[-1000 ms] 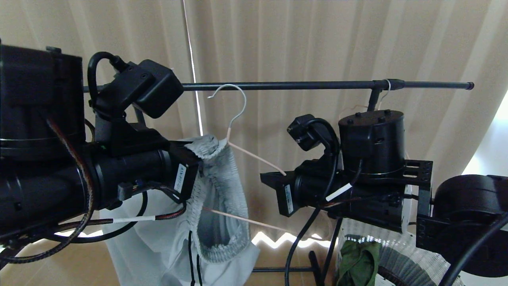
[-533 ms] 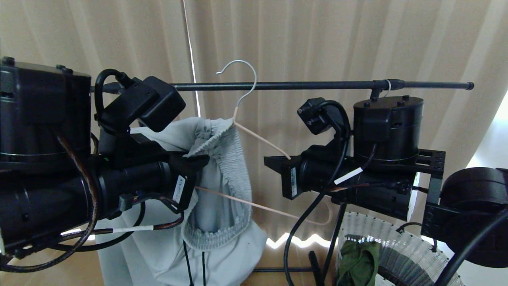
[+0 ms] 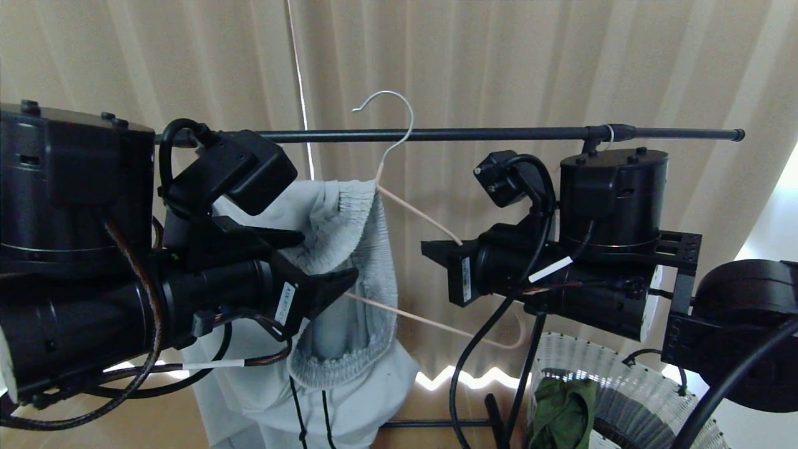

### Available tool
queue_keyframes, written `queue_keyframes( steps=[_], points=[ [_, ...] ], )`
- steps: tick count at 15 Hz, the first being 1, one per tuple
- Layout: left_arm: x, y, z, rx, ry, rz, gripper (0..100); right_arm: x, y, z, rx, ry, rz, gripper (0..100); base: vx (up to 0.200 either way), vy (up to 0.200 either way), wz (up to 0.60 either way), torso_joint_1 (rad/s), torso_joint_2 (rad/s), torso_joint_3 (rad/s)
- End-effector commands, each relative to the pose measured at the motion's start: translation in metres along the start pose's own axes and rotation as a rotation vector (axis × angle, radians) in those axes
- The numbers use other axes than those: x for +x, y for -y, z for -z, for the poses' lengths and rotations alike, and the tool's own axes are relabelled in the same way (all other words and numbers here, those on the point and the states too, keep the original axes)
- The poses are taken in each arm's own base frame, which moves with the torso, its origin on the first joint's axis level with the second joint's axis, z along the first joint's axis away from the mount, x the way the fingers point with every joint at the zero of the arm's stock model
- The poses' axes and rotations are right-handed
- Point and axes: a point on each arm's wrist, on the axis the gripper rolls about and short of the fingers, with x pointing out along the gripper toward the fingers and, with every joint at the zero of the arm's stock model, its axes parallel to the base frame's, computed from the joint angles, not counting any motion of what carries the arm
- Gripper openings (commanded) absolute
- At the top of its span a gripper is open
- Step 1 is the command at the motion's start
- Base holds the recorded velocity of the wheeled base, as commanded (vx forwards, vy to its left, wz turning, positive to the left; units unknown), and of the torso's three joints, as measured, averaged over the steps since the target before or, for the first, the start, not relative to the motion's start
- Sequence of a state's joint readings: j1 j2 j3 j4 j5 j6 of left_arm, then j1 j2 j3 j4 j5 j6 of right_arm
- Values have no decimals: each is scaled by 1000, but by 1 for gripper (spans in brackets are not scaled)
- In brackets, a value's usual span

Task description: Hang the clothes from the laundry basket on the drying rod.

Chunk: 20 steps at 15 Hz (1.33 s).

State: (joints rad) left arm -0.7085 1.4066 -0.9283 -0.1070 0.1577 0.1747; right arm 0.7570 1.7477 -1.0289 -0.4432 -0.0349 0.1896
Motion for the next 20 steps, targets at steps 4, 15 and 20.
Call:
queue_keyframes(
  steps=[4, 15, 20],
  points=[
    [-3, 3, 12, 1, 42, 20, 100, -2, 23, -6, 15, 19, 67, 0, 0, 0, 0, 0, 0, 0],
    [-40, -16, 9, 125, 154, -30, 100, -38, 58, 3, -62, -3, 183, 0, 0, 0, 0, 0, 0, 0],
    [-29, -18, 6, 161, 175, -50, 100, -57, 57, 16, -107, -33, 185, 0, 0, 0, 0, 0, 0, 0]
  ],
)
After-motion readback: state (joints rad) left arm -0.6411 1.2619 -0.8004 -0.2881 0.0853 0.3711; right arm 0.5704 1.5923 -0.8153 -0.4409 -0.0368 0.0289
